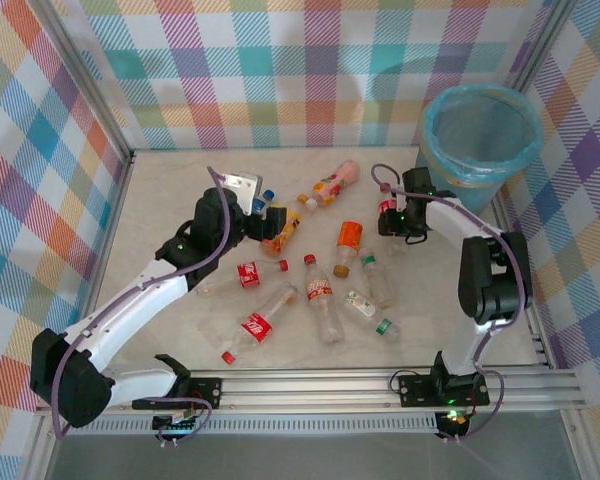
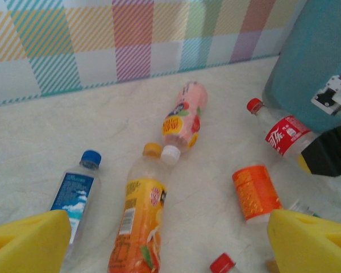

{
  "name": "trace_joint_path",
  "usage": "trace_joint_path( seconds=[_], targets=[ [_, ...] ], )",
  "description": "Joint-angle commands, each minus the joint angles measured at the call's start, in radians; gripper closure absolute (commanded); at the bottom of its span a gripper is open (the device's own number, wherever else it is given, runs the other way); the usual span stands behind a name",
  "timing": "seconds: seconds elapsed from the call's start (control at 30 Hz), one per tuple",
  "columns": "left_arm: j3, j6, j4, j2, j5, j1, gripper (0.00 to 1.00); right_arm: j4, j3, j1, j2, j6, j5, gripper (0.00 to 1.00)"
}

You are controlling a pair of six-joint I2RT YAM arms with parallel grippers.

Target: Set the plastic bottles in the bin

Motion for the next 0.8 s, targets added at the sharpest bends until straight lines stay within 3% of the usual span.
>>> trace_joint_path(
  seconds=[0.0,0.23,0.4,0.77],
  targets=[
    [0.098,-0.058,-0.048,0.034,0.015,-0.008,0.11,0.007,-0.012,0.018,-0.114,-0.017,-0.041,0.48],
    [0.24,-0.137,-0.051,0.117,0.103,-0.007,0.12,0.068,0.013,0.042,-0.314,-0.015,-0.118,0.51],
    [0.43,-0.179,-0.031,0.239,0.2,-0.03,0.13,0.117,0.142,0.042,-0.38,-0.01,-0.133,0.54],
    [0.887,-0.209,-0.077,0.569,0.306,-0.159,0.14,0.433,0.273,0.03,-0.357,-0.17,0.12,0.53]
  ],
)
